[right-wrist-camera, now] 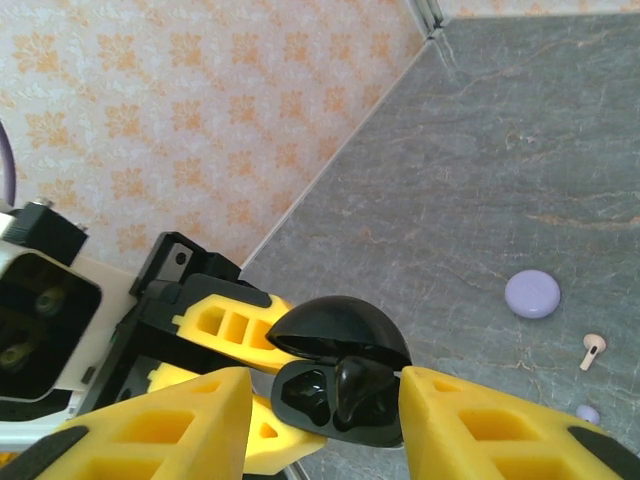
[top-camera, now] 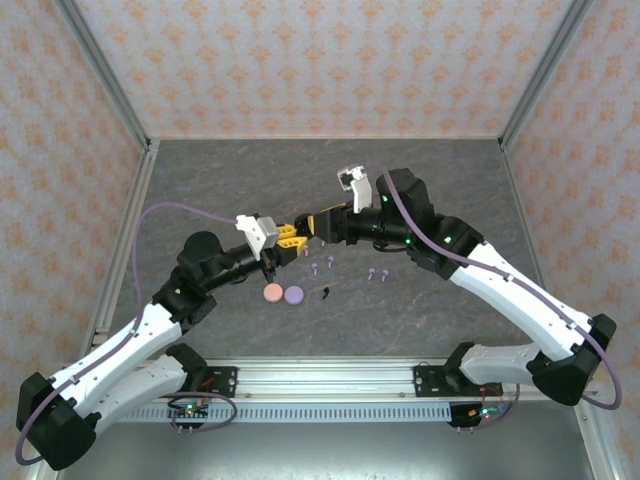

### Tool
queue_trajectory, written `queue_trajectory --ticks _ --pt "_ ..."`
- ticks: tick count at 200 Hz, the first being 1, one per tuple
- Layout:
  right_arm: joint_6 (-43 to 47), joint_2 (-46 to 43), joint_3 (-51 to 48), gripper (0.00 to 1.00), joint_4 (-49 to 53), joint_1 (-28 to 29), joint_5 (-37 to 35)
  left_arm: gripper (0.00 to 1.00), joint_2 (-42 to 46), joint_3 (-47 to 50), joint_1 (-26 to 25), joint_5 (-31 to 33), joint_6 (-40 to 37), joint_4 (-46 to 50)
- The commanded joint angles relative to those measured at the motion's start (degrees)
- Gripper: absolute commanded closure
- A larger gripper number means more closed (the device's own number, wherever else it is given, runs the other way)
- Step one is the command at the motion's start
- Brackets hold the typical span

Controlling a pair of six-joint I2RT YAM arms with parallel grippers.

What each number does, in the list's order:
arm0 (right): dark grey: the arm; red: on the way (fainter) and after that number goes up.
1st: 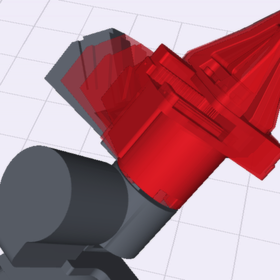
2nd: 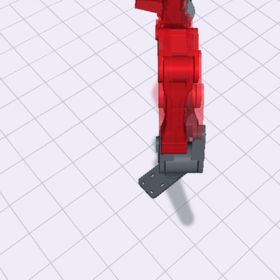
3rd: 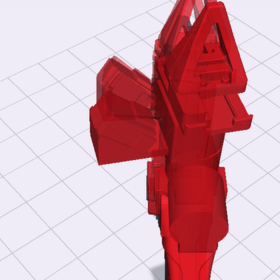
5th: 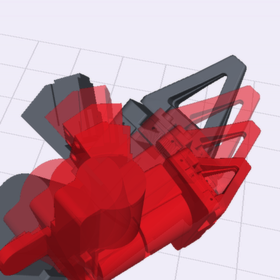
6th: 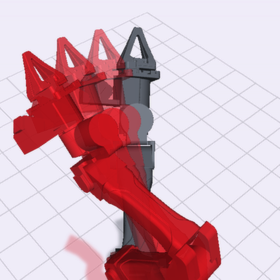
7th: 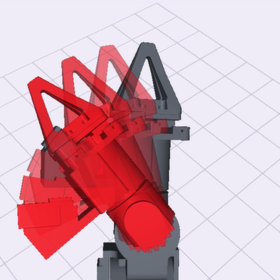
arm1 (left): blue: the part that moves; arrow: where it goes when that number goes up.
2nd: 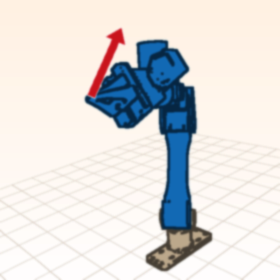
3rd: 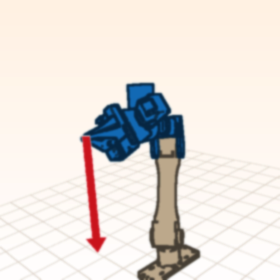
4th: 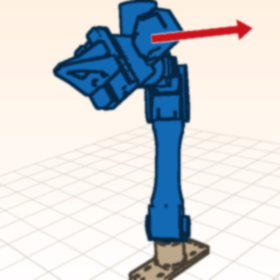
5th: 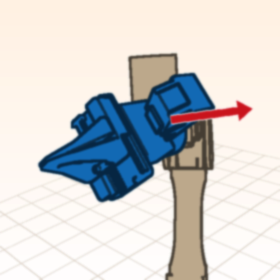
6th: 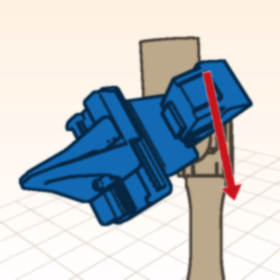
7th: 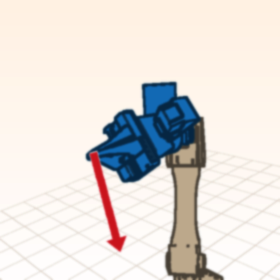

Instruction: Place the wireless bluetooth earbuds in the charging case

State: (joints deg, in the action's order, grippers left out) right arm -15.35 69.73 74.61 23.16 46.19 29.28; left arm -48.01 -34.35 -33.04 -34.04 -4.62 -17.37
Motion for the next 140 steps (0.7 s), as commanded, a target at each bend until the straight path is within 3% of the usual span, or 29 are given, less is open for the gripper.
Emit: queue_trajectory --ticks 1,140 --pt "0.1 0.6 2.0 0.57 -1.4 0.1 1.6 1.00 1.0 -0.9 -0.5 -1.0 -1.4 -1.5" --pt "0.2 0.5 1.9 0.59 -1.0 0.4 4.6 1.00 0.3 -1.2 -0.4 -0.5 -1.5 -1.6"
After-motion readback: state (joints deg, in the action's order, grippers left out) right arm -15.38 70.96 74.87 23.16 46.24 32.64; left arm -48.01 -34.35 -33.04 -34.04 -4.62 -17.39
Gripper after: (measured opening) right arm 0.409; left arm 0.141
